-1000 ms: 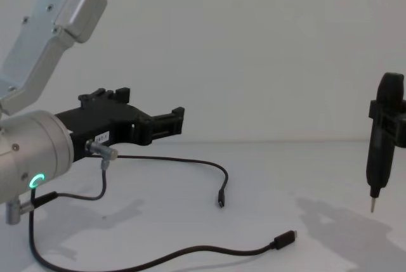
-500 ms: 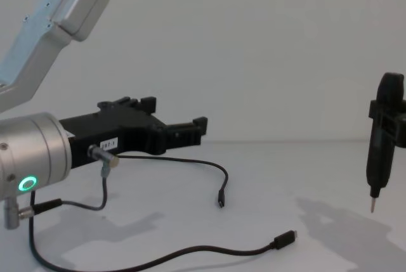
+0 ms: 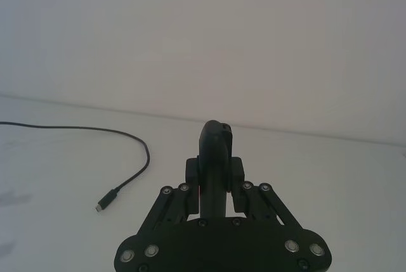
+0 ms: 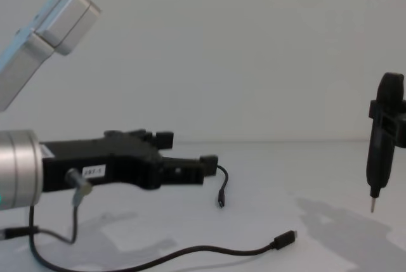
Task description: Pick up the data cable with the one hand.
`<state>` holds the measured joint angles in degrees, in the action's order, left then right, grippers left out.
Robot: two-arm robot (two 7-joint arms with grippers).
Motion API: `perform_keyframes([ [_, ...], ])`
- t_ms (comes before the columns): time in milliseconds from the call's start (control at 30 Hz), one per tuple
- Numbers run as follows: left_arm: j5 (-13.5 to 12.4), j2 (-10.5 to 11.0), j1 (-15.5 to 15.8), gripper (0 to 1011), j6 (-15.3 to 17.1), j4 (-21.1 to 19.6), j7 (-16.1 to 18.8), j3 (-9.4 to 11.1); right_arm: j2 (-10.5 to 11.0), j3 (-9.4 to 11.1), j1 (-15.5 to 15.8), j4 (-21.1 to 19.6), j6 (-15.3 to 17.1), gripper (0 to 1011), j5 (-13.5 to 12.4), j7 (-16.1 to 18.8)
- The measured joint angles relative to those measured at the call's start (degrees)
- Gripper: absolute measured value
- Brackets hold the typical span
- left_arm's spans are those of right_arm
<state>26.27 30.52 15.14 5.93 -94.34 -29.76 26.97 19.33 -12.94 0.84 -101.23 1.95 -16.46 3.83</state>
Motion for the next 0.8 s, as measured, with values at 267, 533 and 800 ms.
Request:
perform_keyframes([
  [267,2.8,3.8,1.0,1001,4.0,0.2,-7.2,1.4,0.0,0.0,0.0,0.0,0.0,279,0.0,0.0],
  [533,3.7,6.4,2.4,1001,6.9,1.7,-12.8,3.5,0.0,0.0,0.0,0.0,0.0,279,0.0,0.0],
  [800,3.5,6.5,4.0,1001,7.9,3.5,-15.3,5.7,0.0,0.0,0.0,0.0,0.0,279,0.0,0.0],
])
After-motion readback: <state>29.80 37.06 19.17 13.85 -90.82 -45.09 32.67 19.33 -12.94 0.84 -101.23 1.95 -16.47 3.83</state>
